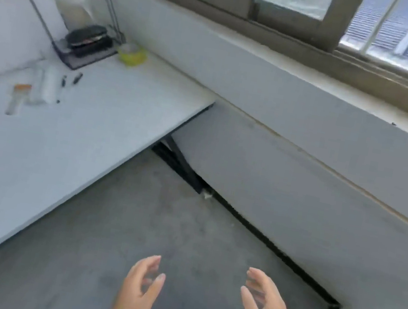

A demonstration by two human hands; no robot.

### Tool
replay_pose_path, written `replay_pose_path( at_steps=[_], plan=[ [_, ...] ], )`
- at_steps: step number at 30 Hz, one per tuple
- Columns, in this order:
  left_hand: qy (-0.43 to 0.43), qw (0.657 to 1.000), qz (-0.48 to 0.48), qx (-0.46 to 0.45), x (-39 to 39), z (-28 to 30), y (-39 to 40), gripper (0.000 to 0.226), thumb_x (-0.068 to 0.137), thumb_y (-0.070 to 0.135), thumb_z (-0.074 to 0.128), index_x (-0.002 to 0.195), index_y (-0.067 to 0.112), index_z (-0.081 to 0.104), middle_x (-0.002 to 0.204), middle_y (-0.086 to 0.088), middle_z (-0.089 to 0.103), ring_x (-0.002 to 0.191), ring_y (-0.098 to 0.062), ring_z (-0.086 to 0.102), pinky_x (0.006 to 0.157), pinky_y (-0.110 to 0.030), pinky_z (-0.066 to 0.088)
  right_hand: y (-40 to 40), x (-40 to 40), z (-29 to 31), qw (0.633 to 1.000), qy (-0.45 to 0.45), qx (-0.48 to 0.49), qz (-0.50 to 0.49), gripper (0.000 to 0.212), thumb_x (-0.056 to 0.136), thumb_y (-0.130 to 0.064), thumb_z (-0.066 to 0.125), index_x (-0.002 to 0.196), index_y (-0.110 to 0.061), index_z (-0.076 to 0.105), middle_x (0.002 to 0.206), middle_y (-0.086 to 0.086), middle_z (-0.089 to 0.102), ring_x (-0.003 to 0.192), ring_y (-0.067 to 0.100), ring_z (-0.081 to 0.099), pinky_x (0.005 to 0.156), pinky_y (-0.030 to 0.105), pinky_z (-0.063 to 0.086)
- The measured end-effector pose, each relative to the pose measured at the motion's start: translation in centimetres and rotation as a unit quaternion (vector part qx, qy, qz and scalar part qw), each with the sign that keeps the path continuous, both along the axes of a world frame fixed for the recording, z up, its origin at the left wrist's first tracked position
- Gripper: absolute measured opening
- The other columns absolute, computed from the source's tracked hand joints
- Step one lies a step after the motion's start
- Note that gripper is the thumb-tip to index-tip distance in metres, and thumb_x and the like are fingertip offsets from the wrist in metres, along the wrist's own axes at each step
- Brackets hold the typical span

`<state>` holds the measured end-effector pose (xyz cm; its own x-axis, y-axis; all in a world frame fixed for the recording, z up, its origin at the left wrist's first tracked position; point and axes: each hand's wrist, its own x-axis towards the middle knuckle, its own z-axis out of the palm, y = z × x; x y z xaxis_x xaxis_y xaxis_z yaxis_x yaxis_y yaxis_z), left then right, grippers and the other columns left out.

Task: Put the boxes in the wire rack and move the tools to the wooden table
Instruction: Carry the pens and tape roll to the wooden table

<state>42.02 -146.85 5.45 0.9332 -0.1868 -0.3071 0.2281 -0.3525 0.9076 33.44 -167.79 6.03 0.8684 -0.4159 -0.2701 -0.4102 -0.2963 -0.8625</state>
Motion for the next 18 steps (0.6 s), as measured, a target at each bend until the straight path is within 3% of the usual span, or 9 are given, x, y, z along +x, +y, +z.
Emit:
replay_pose_path(
  at_steps=[1,3,5,7,10,13,15,18],
  plan=[
    [0.000,1.000,0.019,0.001,0.9,-0.2,1.7,0.043,0.074,0.015,0.061,0.077,0.058,0.057,0.098,0.013,0.063,0.081,0.027,0.050,0.069,0.005,0.040,1.3,1.6,0.0,1.000,0.007,0.000,0.017,0.048,0.080,-0.003,0.060,0.089,-0.046,0.042,0.102,0.001,0.058,0.088,-0.024,0.048,0.073,-0.006,0.038],
    [-0.007,0.998,0.068,0.011,3.1,-0.3,5.4,0.038,0.062,0.035,0.059,0.075,0.070,0.052,0.092,0.047,0.055,0.083,0.029,0.048,0.070,0.006,0.039,4.2,5.6,-0.1,0.998,0.020,0.001,0.063,0.056,0.079,-0.002,0.061,0.086,-0.055,0.047,0.100,0.001,0.059,0.088,-0.021,0.050,0.071,-0.006,0.038],
    [-0.007,0.992,0.121,0.018,5.3,-0.4,8.0,0.038,0.054,0.047,0.054,0.076,0.076,0.044,0.087,0.059,0.046,0.085,0.029,0.047,0.071,0.006,0.039,6.0,9.4,0.4,0.994,0.035,0.003,0.099,0.056,0.078,-0.002,0.062,0.080,-0.057,0.053,0.101,0.001,0.060,0.089,-0.019,0.051,0.071,-0.006,0.039],
    [-0.012,0.987,0.159,0.021,7.2,-0.9,9.9,0.039,0.054,0.048,0.054,0.080,0.075,0.044,0.090,0.056,0.049,0.087,0.027,0.048,0.071,0.007,0.038,7.2,13.0,1.0,0.991,0.042,-0.006,0.131,0.054,0.079,-0.002,0.062,0.081,-0.055,0.053,0.103,0.002,0.061,0.087,-0.021,0.051,0.070,-0.006,0.039],
    [-0.021,0.985,0.168,0.016,10.8,-1.1,11.1,0.038,0.070,0.027,0.063,0.088,0.059,0.055,0.096,0.022,0.060,0.089,0.026,0.047,0.075,0.003,0.040,8.5,18.9,1.7,0.983,0.040,-0.012,0.176,0.051,0.080,-0.004,0.060,0.088,-0.053,0.048,0.105,0.001,0.060,0.091,-0.012,0.055,0.079,0.005,0.044],
    [-0.038,0.982,0.187,0.015,16.2,-0.4,11.4,0.037,0.081,0.003,0.058,0.100,0.034,0.050,0.101,0.014,0.050,0.095,-0.001,0.056,0.086,-0.017,0.044,10.0,25.8,2.5,0.974,0.024,-0.017,0.225,0.039,0.083,-0.006,0.058,0.094,-0.041,0.045,0.104,-0.005,0.058,0.102,-0.001,0.052,0.092,0.028,0.045],
    [-0.060,0.975,0.214,0.021,20.6,0.2,11.8,0.034,0.082,0.003,0.056,0.104,0.028,0.048,0.100,0.021,0.047,0.094,-0.015,0.055,0.077,-0.014,0.041,10.9,31.0,2.7,0.969,0.006,-0.014,0.246,0.036,0.083,-0.006,0.057,0.095,-0.038,0.046,0.102,-0.014,0.056,0.096,0.006,0.058,0.090,0.026,0.044],
    [-0.088,0.958,0.271,0.030,27.2,0.9,12.6,0.034,0.083,0.005,0.055,0.099,0.033,0.045,0.101,0.013,0.051,0.095,-0.010,0.053,0.072,-0.010,0.041,12.0,39.5,2.5,0.960,-0.025,-0.003,0.277,0.039,0.083,-0.004,0.057,0.089,-0.042,0.047,0.102,-0.016,0.055,0.094,-0.002,0.057,0.076,0.007,0.045]
  ],
)
